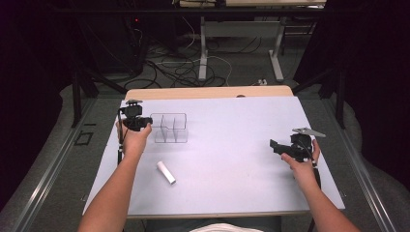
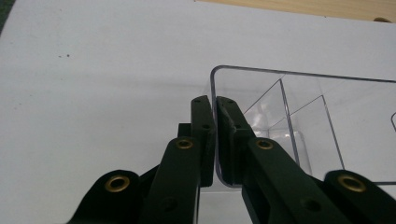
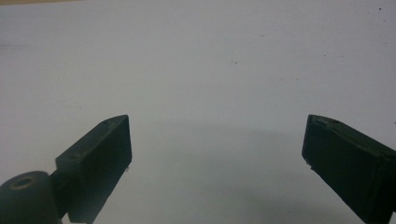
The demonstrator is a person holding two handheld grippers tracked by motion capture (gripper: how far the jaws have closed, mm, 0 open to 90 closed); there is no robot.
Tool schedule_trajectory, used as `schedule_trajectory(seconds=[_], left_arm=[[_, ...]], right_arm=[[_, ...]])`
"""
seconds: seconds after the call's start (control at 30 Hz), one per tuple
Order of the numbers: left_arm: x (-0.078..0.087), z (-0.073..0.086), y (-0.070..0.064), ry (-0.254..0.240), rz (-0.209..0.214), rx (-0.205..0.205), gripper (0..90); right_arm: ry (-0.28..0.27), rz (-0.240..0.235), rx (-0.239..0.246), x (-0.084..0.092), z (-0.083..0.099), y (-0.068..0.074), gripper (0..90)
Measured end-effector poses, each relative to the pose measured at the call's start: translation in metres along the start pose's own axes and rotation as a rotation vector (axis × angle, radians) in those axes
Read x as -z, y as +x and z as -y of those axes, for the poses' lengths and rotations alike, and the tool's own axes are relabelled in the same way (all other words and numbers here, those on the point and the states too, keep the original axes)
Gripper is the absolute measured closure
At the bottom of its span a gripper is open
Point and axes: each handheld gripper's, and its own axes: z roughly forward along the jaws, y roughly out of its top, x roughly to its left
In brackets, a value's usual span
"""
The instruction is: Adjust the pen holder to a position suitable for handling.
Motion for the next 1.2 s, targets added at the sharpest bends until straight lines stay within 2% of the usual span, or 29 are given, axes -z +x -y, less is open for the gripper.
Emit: schedule_trajectory(seconds=[0.03,0.07,0.1,0.27,0.43,0.7,0.77,0.97,1.07,1.17,1.2], left_arm=[[0.0,0.001,-0.002,0.005,0.006,0.001,87.0],[-0.001,0.002,-0.005,-0.014,0.003,0.006,87.0],[0.001,0.002,-0.008,0.005,0.01,0.003,87.0],[0.001,0.008,-0.024,0.004,0.022,-0.002,86.8],[0.002,0.012,-0.032,0.006,0.031,0.013,86.5],[0.004,0.017,-0.042,0.01,0.024,-0.004,86.6],[0.004,0.018,-0.043,-0.002,0.032,0.0,86.5],[0.005,0.02,-0.049,0.021,0.058,-0.008,85.5],[0.005,0.022,-0.053,0.015,0.068,-0.009,85.3],[0.005,0.024,-0.057,0.008,0.055,-0.016,85.2],[0.005,0.024,-0.057,0.013,0.067,-0.012,85.2]], right_arm=[[0.001,0.0,-0.005,0.0,0.0,0.0,7.7],[0.001,0.0,-0.005,0.0,0.0,0.001,7.7],[0.001,0.0,-0.005,0.0,0.0,0.001,7.7],[0.001,0.0,-0.005,0.0,0.0,0.001,7.7],[0.001,0.001,-0.006,0.0,0.0,0.001,7.7],[0.002,-0.002,-0.005,0.0,0.0,0.001,7.7],[0.0,-0.001,0.002,-0.001,0.0,0.0,7.7],[0.003,-0.004,0.01,-0.001,0.0,0.001,7.7],[0.002,-0.004,0.01,-0.001,0.0,0.001,7.7],[0.004,-0.004,0.01,-0.001,0.0,0.0,7.7],[0.004,-0.004,0.01,-0.001,0.0,0.0,7.7]])
